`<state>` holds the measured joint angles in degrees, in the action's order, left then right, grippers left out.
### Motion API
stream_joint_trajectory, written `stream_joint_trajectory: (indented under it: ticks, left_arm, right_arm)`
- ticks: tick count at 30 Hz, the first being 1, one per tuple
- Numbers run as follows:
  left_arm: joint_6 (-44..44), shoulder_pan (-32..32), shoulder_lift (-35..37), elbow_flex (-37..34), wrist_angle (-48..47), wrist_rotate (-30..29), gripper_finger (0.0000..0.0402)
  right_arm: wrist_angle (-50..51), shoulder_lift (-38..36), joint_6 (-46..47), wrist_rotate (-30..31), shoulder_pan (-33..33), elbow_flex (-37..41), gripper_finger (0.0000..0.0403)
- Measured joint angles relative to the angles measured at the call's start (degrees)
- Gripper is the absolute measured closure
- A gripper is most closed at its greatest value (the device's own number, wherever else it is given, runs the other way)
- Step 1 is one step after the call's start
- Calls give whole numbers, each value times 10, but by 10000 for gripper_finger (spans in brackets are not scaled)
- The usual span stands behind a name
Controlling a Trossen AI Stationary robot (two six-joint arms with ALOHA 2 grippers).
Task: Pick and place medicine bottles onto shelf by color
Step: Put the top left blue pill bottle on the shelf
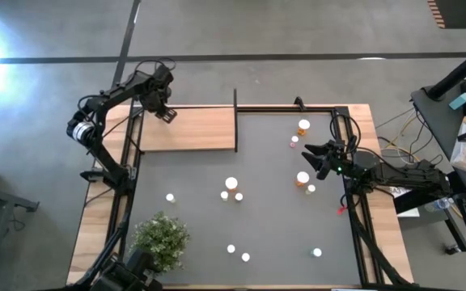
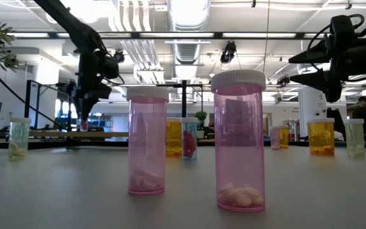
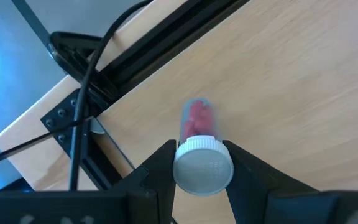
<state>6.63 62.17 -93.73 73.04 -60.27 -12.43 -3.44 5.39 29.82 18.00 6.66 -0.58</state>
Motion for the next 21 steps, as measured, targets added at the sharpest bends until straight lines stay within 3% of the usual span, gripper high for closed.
stream_joint_trajectory:
  ticks: [21]
  left_arm:
    - [74, -4, 0, -10, 7, 18, 304]
  right_arm:
    - [0, 0, 0, 0, 0, 0, 156]
